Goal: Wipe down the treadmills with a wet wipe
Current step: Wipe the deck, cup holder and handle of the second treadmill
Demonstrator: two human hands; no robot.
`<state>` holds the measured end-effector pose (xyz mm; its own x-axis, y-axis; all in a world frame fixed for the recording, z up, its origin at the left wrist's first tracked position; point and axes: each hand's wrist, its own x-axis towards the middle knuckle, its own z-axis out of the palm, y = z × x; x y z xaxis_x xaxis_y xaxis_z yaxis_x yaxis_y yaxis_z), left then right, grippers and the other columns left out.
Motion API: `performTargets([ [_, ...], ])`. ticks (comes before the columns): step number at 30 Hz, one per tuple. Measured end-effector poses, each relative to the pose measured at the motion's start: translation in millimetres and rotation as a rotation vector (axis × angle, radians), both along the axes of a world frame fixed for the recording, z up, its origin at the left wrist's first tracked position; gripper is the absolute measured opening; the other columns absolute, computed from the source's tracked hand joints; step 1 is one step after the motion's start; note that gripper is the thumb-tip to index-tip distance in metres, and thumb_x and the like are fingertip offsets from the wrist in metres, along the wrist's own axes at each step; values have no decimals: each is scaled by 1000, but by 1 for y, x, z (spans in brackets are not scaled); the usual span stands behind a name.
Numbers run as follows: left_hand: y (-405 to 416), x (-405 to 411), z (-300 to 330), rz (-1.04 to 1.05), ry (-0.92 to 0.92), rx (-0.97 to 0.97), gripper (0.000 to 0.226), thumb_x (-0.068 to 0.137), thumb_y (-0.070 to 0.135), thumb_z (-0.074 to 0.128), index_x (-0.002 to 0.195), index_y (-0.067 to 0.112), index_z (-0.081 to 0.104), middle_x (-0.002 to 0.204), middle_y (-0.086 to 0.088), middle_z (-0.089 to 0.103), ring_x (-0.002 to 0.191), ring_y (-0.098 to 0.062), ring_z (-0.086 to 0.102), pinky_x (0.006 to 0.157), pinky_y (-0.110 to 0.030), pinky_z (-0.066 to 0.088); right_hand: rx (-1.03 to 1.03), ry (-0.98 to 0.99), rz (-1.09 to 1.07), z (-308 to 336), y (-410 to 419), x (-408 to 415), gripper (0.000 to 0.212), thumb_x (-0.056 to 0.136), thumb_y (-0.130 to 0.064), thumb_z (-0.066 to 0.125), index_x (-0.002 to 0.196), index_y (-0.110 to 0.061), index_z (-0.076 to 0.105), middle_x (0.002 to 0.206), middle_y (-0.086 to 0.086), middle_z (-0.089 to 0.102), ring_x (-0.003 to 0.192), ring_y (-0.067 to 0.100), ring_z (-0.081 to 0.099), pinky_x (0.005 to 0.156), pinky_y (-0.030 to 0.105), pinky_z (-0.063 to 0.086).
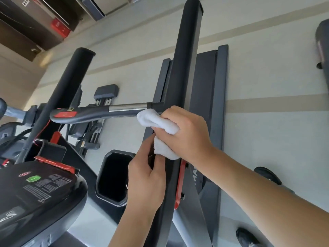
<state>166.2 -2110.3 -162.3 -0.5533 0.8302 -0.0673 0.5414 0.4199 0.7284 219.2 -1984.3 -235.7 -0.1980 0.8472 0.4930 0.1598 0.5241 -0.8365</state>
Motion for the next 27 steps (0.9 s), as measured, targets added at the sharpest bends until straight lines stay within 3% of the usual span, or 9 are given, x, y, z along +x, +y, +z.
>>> performTargets([
  [2, 2, -2, -3, 18, 24, -4, 36, 106, 15, 53, 129, 39, 66, 98, 20, 75, 87, 1, 70, 71, -13, 50, 19, -46, 18, 1, 30, -1, 22, 82, -22, 57, 62, -12, 53, 61, -2, 48, 55, 22, 50, 47, 40, 44],
  [4, 3, -3, -6, 46, 40, -28, 38, 105, 24, 55, 139, 40, 60, 114, 26, 72, 107, 2, 69, 87, -20, 56, -35, -129, 5, 10, 75, -6, 24, 80, -25, 58, 59, -21, 47, 59, -6, 44, 53, 15, 44, 48, 34, 36],
  [7, 3, -3, -6, 43, 70, -61, 39, 104, 34, 55, 142, 42, 54, 121, 28, 68, 113, 4, 65, 95, -25, 56, -64, -398, -8, 36, 128, -15, 30, 74, -23, 57, 58, -18, 32, 57, -3, 34, 50, 15, 30, 52, 28, 21],
  [11, 4, -2, -5, 57, 102, -91, 37, 106, 42, 52, 142, 46, 49, 120, 28, 67, 112, 8, 62, 93, -19, 53, 31, -626, 59, 47, 124, -14, 28, 63, -24, 57, 58, -19, 29, 59, -2, 30, 52, 17, 27, 50, 26, 18],
  [14, 4, -3, -2, 84, 113, -97, 31, 107, 43, 49, 138, 44, 53, 111, 27, 67, 106, 7, 62, 83, -14, 48, 211, -575, 150, 40, 88, -10, 38, 75, -23, 61, 61, -24, 26, 58, -6, 26, 52, 15, 32, 50, 23, 14],
  [18, 4, 1, 2, 97, 60, -43, 18, 107, 24, 51, 105, 38, 62, 84, 15, 65, 77, -7, 61, 63, -15, 42, 392, -455, 310, 33, 41, 3, 36, 78, -21, 60, 65, -26, 27, 63, -12, 23, 57, 12, 26, 51, 23, 10],
  [23, 1, -1, -4, 127, 87, -56, 26, 107, 31, 51, 129, 37, 64, 109, 23, 70, 104, -2, 66, 83, -22, 53, 559, -370, 451, 31, 82, 0, 34, 84, -23, 65, 58, -20, 44, 58, -7, 36, 52, 15, 35, 43, 26, 24],
  [25, 2, -2, -7, 172, 117, -71, 29, 107, 38, 48, 132, 38, 64, 111, 24, 69, 105, 1, 65, 85, -22, 53, 512, -487, 444, 38, 112, -11, 33, 84, -27, 58, 56, -22, 40, 56, -5, 34, 51, 16, 36, 42, 24, 24],
  [27, 8, 0, -8, 238, 126, -87, 26, 107, 39, 45, 119, 41, 68, 100, 23, 70, 95, 0, 66, 78, -20, 53, 477, -666, 444, 48, 133, -27, 33, 81, -30, 47, 56, -24, 26, 55, -5, 27, 52, 16, 32, 48, 22, 19],
])
